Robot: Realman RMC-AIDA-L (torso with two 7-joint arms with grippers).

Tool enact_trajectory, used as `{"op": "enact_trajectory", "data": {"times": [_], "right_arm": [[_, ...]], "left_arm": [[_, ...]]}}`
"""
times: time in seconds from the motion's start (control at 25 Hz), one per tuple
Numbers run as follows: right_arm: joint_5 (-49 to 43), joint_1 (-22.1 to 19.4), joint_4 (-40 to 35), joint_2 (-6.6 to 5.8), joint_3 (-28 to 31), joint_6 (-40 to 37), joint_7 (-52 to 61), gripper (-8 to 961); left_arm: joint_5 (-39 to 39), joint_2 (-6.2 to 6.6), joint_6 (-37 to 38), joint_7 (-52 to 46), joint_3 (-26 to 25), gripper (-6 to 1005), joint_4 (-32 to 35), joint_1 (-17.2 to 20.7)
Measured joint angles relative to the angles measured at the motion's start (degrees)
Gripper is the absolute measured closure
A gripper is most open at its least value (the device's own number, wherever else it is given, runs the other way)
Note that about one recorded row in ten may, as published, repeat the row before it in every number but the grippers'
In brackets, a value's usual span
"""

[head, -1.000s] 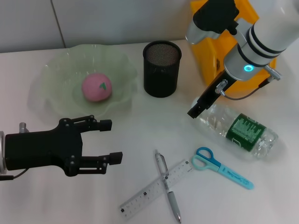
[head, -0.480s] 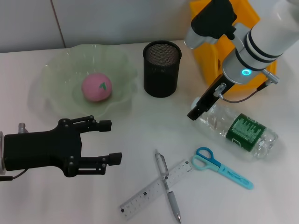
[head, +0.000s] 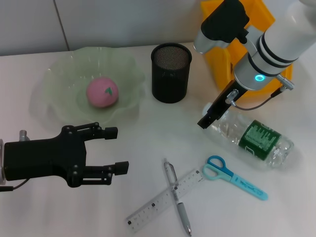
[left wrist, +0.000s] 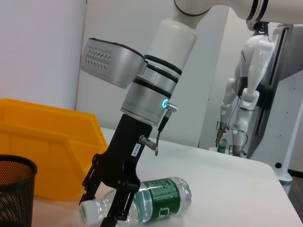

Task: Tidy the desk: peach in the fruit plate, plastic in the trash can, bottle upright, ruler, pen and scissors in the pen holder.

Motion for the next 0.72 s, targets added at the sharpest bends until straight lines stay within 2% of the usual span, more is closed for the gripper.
{"op": "enact_trajectory", "data": {"times": [0.48,0.56,0.72], "right_arm": [[0.01,-0.06,0.07,0.06,-0.02,0.14,0.38,296],[0.0,-0.02,0.08,0.07,-0.06,-0.03,0.39,515],[0.01,0.02,-0.03,0.09,-0.08,-0.25,0.4,525]], "left_arm": [[0.0,0.04,0.24,0.01,0.0,165,0.44,-0.02],[0.0,0.06,0.25,0.02,0.0,165,0.44,-0.02],[0.0,0.08,0.27,0.03,0.0,165,0.44,-0.08]]}}
